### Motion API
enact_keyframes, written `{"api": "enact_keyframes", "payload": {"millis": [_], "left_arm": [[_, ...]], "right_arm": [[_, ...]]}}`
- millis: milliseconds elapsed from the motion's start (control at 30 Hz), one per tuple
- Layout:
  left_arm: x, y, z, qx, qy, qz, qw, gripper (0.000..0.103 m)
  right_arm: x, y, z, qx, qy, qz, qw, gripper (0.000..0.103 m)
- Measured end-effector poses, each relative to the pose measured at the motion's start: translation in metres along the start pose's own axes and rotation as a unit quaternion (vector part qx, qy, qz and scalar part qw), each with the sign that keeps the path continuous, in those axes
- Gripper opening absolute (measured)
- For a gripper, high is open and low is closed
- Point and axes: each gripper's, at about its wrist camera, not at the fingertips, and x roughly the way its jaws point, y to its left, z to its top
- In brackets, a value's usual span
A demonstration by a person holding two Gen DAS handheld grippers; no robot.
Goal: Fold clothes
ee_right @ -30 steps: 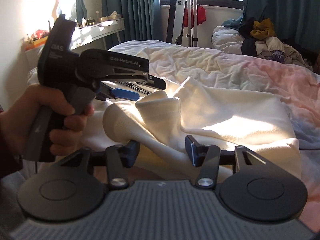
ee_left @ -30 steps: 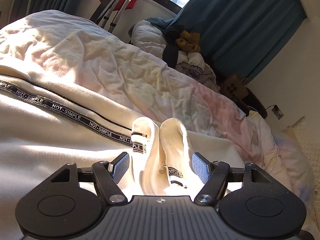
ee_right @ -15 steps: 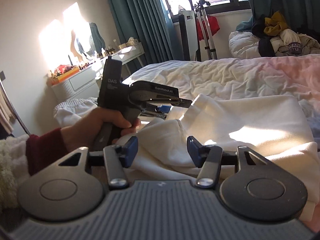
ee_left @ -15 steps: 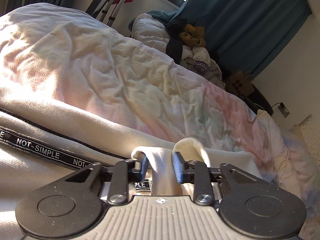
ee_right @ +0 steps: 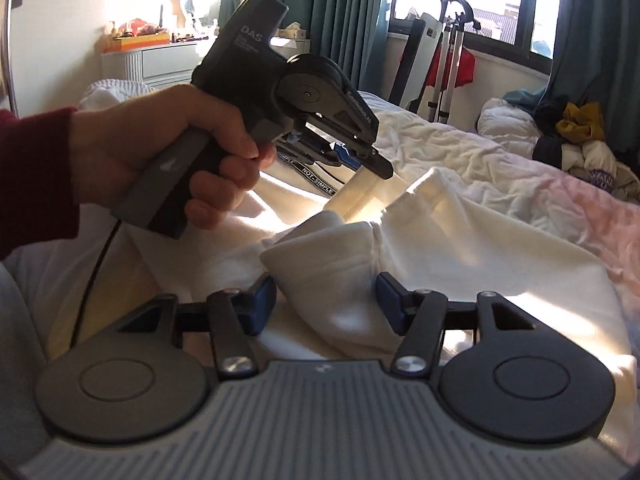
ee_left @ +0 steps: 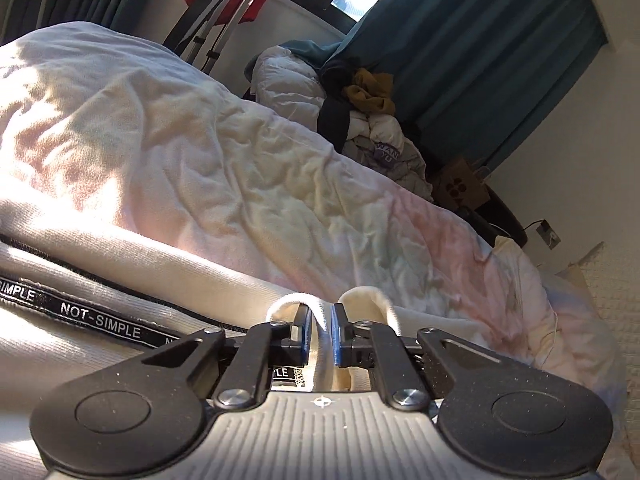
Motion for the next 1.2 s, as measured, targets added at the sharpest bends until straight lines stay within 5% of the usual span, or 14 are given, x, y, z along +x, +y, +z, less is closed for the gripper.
{"api": "enact_keyframes", "payload": {"millis": [100, 200, 267, 567, 867, 1200], "left_arm": [[-0.028, -0.012, 0.0, -0.001, -0.027, 0.007, 0.9996, 0.025], [-0.057, -0.021, -0.006, -0.028, -0.047, -0.02, 0.9983, 0.043], [-0.071, -0.026, -0.015, -0.05, -0.045, -0.045, 0.9967, 0.05], [-0.057, -0.021, -0.04, -0.128, 0.024, -0.097, 0.9867, 0.07], [-0.024, -0.009, -0.052, -0.199, 0.097, -0.127, 0.9669, 0.071], [-0.004, 0.001, -0.048, -0.214, 0.12, -0.159, 0.9562, 0.072]], "right_arm": [[0.0, 0.01, 0.0, -0.024, -0.004, -0.025, 0.999, 0.045], [0.0, 0.021, -0.001, -0.048, -0.009, -0.049, 0.998, 0.021], [-0.005, 0.021, 0.0, -0.05, -0.015, -0.054, 0.997, 0.013], [-0.028, 0.021, 0.005, -0.049, -0.043, -0.064, 0.996, 0.012], [-0.043, 0.019, 0.008, -0.047, -0.066, -0.07, 0.994, 0.012], [-0.037, 0.021, 0.007, -0.056, -0.071, -0.066, 0.994, 0.012]]}}
